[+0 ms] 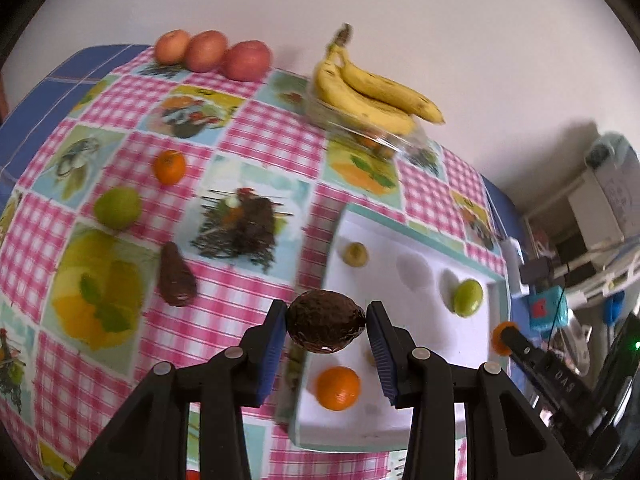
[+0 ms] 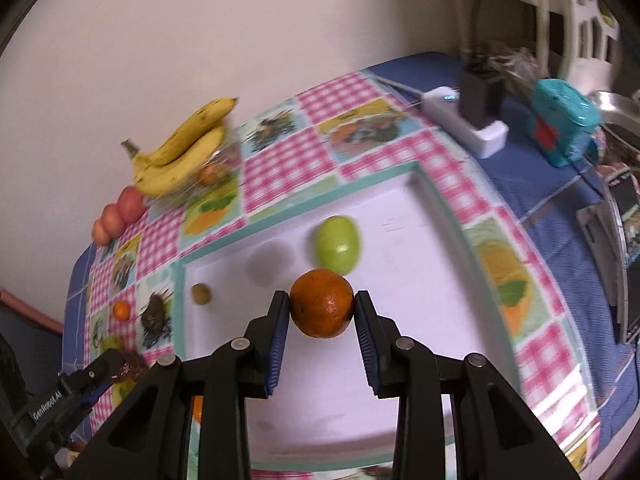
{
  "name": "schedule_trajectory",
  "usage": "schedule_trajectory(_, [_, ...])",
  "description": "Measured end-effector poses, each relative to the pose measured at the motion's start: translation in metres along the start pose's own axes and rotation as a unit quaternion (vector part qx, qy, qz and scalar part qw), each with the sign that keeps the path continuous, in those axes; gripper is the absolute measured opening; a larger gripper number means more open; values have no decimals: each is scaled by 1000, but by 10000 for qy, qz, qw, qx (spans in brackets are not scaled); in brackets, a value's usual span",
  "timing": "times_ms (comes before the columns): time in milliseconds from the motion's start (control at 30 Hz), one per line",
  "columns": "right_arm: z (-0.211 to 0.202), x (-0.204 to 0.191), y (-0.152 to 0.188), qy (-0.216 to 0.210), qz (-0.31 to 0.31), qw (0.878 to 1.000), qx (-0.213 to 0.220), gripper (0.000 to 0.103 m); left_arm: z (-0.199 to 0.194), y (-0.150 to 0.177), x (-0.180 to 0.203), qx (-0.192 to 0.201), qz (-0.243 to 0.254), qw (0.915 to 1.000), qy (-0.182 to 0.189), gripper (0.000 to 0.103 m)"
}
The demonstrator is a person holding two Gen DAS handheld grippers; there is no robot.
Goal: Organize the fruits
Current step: 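Carry the orange over the tray with the right tool while the left tool carries the brown fruit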
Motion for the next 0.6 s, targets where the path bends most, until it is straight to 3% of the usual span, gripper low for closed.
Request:
schedule_trajectory(267, [-15, 22, -13, 38, 205, 9996, 187, 35, 17, 10, 32, -152, 507, 9986, 77, 43])
schedule_trajectory(600, [0, 21, -9, 39, 166, 9998, 56, 35, 36, 7, 37, 70, 897, 9958, -150, 43])
Point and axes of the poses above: each gripper's, at about its wrist camera, not at the fingertips, and z roughly the way its jaws point, x to its right, y to its underside, the point moved 10 cm from there along z, roughly the way its jaws point, and after that the axes turned 1 degree about x, right-handed, at the moved point
